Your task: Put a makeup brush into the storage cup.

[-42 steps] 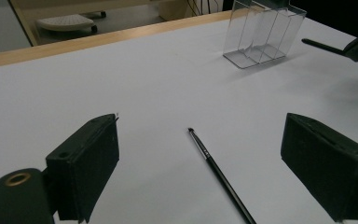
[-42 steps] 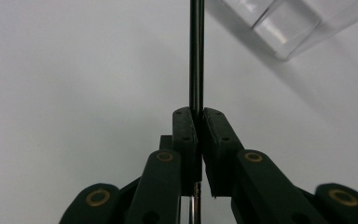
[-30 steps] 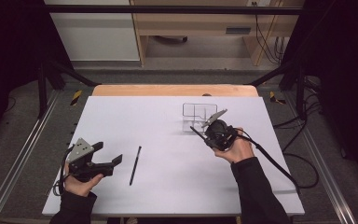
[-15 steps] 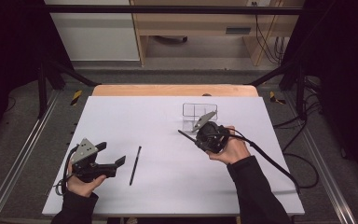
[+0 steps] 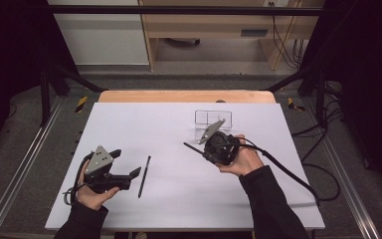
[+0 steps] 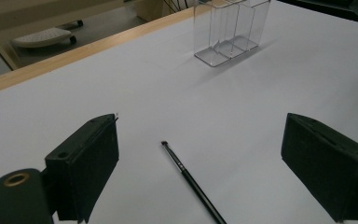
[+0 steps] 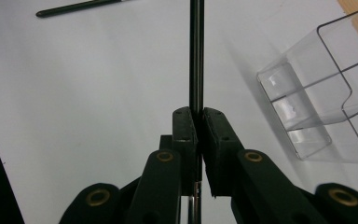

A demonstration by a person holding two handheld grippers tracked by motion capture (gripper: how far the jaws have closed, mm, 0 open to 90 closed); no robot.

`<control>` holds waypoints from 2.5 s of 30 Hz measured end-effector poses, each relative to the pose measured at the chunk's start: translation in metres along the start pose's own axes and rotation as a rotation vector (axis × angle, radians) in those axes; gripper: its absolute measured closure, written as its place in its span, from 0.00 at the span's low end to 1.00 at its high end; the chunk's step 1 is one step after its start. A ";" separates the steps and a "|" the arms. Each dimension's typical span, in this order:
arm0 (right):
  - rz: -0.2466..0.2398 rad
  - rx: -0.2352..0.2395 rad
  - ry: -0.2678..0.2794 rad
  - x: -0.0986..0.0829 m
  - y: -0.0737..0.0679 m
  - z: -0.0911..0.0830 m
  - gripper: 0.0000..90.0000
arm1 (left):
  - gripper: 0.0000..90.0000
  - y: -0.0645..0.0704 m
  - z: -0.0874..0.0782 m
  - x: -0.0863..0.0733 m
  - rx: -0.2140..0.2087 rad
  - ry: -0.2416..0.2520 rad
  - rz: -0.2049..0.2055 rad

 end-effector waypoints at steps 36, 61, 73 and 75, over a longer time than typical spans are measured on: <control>-0.021 0.088 0.001 0.003 -0.013 0.005 0.94 | 0.12 0.059 0.033 0.063 0.027 -0.078 0.431; -0.018 0.124 -0.007 0.003 -0.015 0.006 0.94 | 0.16 0.094 0.058 0.075 0.061 -0.098 0.662; -0.021 0.143 -0.003 0.004 -0.017 0.009 0.94 | 0.23 0.102 0.061 0.072 0.101 -0.092 0.804; -0.021 0.148 -0.005 0.004 -0.017 0.009 0.94 | 0.24 0.103 0.061 0.072 0.106 -0.092 0.821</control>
Point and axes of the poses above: each handheld gripper's, and its own axes: z roughly forward along the jaws, x roughly out of its top, y roughly to its right, the point moved 4 cm from there along z, roughly forward along the jaws, and after that the axes turned 5 degrees about -y, right-handed, at the moved point
